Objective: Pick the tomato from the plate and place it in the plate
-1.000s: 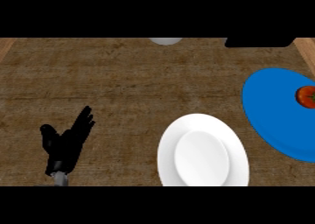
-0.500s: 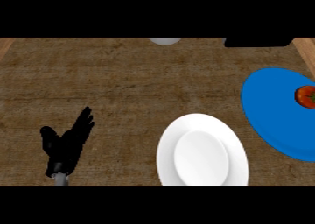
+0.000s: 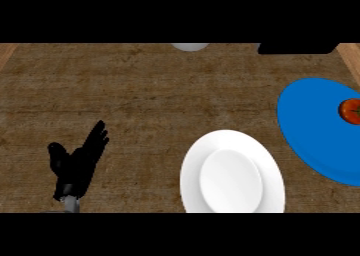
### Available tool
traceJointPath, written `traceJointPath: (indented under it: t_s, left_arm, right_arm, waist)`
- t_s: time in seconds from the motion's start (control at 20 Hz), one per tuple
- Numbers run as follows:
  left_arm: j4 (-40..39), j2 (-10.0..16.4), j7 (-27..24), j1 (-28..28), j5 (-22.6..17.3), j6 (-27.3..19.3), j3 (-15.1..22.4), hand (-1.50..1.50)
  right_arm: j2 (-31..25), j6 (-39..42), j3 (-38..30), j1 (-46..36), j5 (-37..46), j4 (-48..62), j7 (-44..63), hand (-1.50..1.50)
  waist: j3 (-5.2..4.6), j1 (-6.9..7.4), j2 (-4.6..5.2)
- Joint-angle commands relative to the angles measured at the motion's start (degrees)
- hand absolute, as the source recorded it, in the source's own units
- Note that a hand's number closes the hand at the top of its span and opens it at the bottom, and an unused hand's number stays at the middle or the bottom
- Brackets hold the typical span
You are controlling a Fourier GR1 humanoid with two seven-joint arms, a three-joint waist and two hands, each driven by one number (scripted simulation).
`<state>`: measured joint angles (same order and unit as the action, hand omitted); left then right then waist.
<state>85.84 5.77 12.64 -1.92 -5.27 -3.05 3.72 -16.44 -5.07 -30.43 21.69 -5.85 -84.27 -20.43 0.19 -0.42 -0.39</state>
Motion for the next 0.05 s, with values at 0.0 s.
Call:
traceJointPath:
  t_s: [0.0]
  left_arm:
    - [-6.27,0.23,-2.81,0.46,-1.09,2.28,-1.75,0.0]
  right_arm:
    - [3.88,1.09,-0.52,5.66,0.7,-2.57,-3.04,-1.5]
  waist:
    - [-0.22,-0.11,0.38]
